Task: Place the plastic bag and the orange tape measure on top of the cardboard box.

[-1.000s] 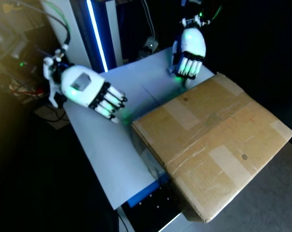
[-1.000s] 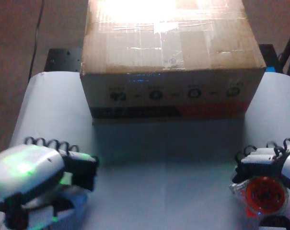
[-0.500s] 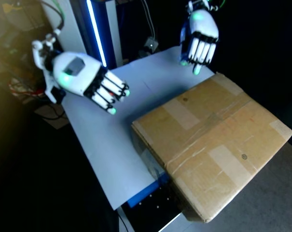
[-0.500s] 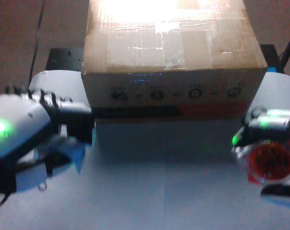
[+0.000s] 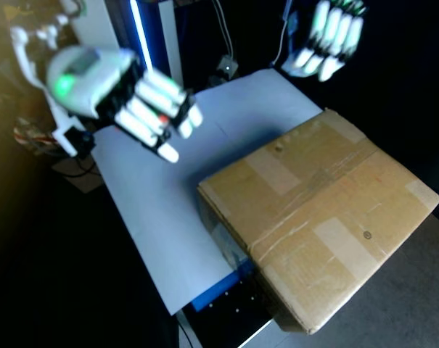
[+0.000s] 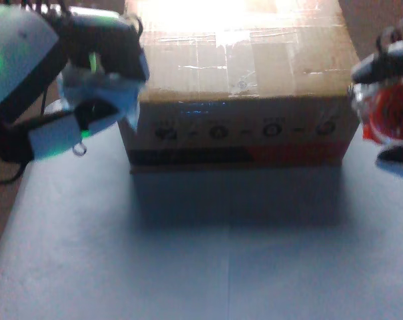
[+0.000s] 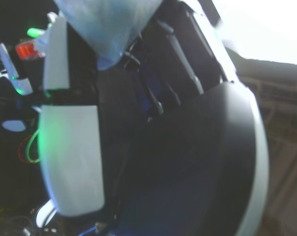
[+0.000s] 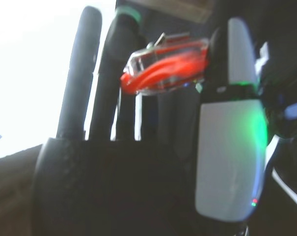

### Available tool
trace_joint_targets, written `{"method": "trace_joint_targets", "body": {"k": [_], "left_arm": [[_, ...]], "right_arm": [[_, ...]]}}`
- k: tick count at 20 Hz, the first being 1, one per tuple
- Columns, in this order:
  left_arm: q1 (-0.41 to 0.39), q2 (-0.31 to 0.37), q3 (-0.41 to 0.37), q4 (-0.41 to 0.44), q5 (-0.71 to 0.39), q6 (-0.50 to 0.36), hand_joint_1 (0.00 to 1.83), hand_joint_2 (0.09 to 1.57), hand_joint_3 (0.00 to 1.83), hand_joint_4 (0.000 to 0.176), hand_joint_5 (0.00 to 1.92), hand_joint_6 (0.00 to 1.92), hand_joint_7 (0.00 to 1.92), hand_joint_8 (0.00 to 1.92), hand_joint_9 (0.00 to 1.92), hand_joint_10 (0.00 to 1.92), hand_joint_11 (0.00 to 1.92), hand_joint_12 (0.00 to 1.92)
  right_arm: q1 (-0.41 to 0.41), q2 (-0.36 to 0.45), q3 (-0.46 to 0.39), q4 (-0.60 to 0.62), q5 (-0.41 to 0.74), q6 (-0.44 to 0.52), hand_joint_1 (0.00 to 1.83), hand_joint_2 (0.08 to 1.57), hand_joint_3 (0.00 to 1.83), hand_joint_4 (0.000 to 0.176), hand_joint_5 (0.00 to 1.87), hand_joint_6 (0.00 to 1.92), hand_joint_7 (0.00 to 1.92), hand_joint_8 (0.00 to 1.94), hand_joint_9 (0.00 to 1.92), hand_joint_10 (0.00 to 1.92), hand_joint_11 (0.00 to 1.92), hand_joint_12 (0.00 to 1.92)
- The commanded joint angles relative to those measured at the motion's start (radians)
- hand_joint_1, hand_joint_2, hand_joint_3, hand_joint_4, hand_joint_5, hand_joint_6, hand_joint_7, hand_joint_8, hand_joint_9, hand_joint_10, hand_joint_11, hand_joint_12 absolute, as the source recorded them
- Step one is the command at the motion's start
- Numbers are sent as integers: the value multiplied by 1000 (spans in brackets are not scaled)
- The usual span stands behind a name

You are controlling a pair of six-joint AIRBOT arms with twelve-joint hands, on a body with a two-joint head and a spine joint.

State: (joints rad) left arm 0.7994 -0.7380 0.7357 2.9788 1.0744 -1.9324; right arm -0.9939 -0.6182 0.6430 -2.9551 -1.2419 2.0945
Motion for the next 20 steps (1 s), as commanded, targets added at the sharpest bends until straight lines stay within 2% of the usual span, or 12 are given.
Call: {"method": "trace_joint_targets", "body": {"k": [1,3,4,6,8,10,12,13,15,16,18,20], "left_arm": [[-33,-14,7,33,124,12,1276,1099,0,0,975,745,1074,1118,1136,1208,1022,1547],[-84,-46,39,33,109,26,1305,1076,0,0,1005,709,1122,1002,1165,1152,1072,1486],[-111,-66,58,33,91,26,1385,1055,0,0,1023,623,1148,833,1128,1116,1077,1441],[-154,-100,100,33,54,25,1390,1094,0,0,877,907,1039,950,1027,1173,1089,1401],[-189,-123,137,33,25,25,1291,1072,0,0,1002,752,1146,981,1302,1071,1200,1439],[-241,-158,184,33,-25,24,1375,1082,0,0,1019,609,1036,1025,1090,1234,1060,1533],[-292,-199,238,33,-89,25,1388,1094,6,0,989,709,987,1052,974,1269,956,1535],[-311,-216,264,33,-112,25,1386,1087,0,0,1054,681,986,1030,958,1255,896,1626],[-359,-262,330,33,-182,25,1388,1092,0,0,1111,501,964,1098,957,1349,925,1750],[-397,-304,380,33,-243,26,1266,1130,6,0,998,698,935,1360,1012,1607,1009,1883],[-410,-346,430,33,-284,25,1244,1173,2,0,919,851,854,1481,818,1673,772,1898],[-425,-396,484,33,-339,24,1231,1213,0,0,810,970,816,1567,982,1796,1022,1921]], "right_arm": [[27,0,16,-26,-125,1,1239,1202,2,0,830,906,830,1538,1102,1658,1086,1918],[60,-9,43,-26,-122,1,1260,1159,0,0,890,889,951,1367,1113,1644,1096,1902],[86,-21,64,-26,-108,1,1242,1191,4,0,832,920,868,1490,1111,1648,1095,1908],[165,-60,116,-37,-45,1,1242,1191,4,0,832,920,868,1490,1111,1648,1095,1908],[269,-122,183,-57,42,1,1257,1165,0,0,884,887,933,1395,1111,1649,1095,1906],[337,-187,249,-57,108,-1,1239,1202,2,0,830,906,830,1538,1102,1658,1086,1918],[392,-256,323,-57,172,-1,1234,1063,0,0,1284,504,1523,1925,1707,1910,1783,1921],[421,-289,357,-57,202,-1,1275,1126,0,0,1187,430,1083,1463,1453,1642,1485,1767],[475,-340,419,-57,264,-1,1283,1127,0,0,1077,561,988,1338,1390,1617,1408,1813],[495,-366,459,-57,297,-1,1294,1093,0,0,1141,787,1023,941,768,1363,462,1917],[514,-396,501,-57,334,-1,1277,1145,2,0,1036,685,852,1437,879,1715,870,1909],[535,-427,537,-57,372,-1,1366,1166,0,0,902,970,825,1286,803,1488,748,1815]]}}
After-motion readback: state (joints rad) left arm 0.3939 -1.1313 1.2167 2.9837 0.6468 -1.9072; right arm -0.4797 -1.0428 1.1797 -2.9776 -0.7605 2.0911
